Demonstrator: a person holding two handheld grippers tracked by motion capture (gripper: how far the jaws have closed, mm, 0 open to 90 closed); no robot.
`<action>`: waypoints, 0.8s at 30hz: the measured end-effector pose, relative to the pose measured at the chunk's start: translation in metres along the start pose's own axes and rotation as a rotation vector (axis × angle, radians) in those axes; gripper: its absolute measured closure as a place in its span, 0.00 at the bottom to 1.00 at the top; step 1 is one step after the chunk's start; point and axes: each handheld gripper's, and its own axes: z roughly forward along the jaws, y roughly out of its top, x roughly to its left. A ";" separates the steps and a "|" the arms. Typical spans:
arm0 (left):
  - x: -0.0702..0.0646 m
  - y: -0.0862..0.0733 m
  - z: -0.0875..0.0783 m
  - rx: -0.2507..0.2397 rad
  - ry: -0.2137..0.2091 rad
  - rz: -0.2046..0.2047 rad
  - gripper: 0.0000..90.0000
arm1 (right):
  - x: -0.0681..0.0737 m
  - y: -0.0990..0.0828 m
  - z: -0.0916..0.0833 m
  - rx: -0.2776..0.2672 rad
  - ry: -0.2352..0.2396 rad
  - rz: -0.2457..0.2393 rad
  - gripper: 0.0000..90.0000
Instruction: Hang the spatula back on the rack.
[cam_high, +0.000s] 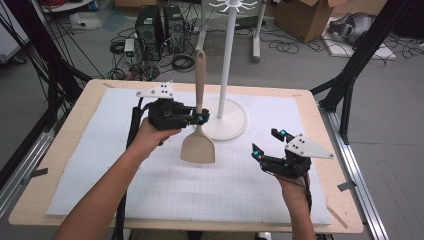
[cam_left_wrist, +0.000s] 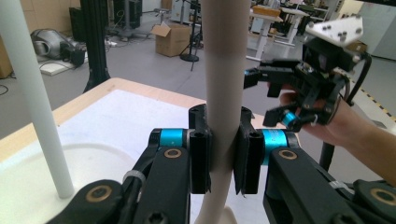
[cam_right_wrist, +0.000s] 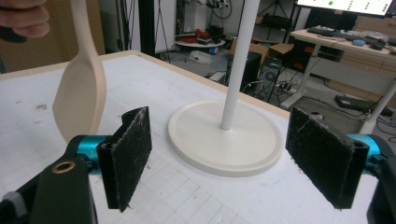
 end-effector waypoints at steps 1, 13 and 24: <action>0.002 0.003 0.000 0.002 -0.002 -0.001 0.87 | -0.001 0.000 0.000 0.000 -0.002 0.001 0.24; 0.018 0.029 0.016 0.028 -0.005 -0.003 0.87 | -0.004 -0.005 -0.001 0.004 -0.014 0.018 0.24; 0.028 0.054 0.037 0.069 0.032 0.016 0.87 | -0.009 -0.011 -0.003 0.005 -0.026 0.021 0.24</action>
